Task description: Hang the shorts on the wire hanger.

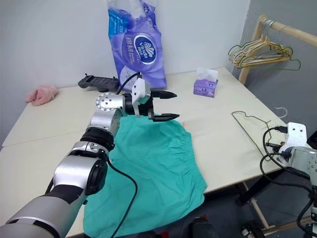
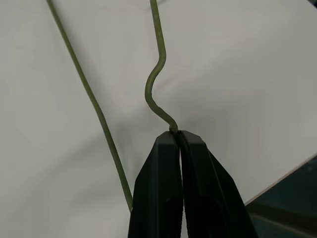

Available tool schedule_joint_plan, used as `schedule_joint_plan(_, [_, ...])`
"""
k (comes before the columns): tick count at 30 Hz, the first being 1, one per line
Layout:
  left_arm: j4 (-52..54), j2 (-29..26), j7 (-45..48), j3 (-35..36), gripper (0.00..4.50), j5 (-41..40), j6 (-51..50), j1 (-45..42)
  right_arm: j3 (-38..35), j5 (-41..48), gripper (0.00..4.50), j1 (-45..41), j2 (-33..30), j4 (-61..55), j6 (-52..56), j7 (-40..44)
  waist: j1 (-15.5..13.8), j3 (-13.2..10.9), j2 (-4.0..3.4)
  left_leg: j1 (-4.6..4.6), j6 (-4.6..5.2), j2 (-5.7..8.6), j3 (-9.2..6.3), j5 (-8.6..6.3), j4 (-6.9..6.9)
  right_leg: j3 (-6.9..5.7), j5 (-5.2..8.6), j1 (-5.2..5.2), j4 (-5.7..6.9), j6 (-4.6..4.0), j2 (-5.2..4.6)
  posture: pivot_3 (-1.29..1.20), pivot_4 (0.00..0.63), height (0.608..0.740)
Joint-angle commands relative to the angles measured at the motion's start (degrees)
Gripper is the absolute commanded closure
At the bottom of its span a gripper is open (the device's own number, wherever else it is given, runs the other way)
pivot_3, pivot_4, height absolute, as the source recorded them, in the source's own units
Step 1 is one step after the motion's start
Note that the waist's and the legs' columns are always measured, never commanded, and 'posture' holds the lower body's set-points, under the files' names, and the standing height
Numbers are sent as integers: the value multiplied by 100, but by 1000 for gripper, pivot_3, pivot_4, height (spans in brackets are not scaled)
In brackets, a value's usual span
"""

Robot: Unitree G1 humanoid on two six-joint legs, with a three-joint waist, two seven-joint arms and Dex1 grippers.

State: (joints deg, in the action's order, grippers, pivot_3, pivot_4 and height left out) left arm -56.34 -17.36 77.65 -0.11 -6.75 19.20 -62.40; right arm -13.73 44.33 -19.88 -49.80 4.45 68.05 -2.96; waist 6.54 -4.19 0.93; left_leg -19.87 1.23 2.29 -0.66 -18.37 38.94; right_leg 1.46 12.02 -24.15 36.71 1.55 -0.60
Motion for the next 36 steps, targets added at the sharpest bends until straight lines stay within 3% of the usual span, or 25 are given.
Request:
schedule_joint_plan(1, [243,11,-118,73,553,-152,-7,15,268,-325,4486,-266,-147,263,52,714,-1,-1,1,0,0,0,0,0,0,1,0,0,0,0,0,-166,41,740])
schedule_joint_plan(10, [527,-33,-180,62,553,-180,-127,199,1205,-1564,4486,-458,-201,1334,-662,2135,-24,1,9,4,1,1,6,0,2,6,-1,0,3,0,-26,-147,45,740])
schedule_joint_plan(16, [606,-24,-232,45,553,-171,-190,202,2039,-2482,4486,-1087,-395,2408,-1563,3524,-24,4,23,10,1,3,17,-1,6,15,-4,3,1,5,-28,-140,44,740])
schedule_joint_plan(21, [1021,-19,62,-17,553,-346,-617,396,2603,-3098,3195,-1514,-484,3010,-2244,4821,-15,3,24,12,6,2,30,-4,6,28,-5,0,3,5,-29,-122,46,740])
schedule_joint_plan(28, [2142,-102,643,-369,553,-608,-1578,887,2981,-3871,818,-2061,-408,3774,-2993,5858,-16,3,23,18,7,1,40,-5,6,39,-6,-3,9,3,-29,-107,46,740])
schedule_joint_plan(36, [2321,7,544,-477,553,-639,-1648,906,3113,-4682,818,-2668,20,5183,-4061,6200,-3,6,30,35,7,2,61,-5,5,56,-22,-1,13,-23,-32,-99,42,740])
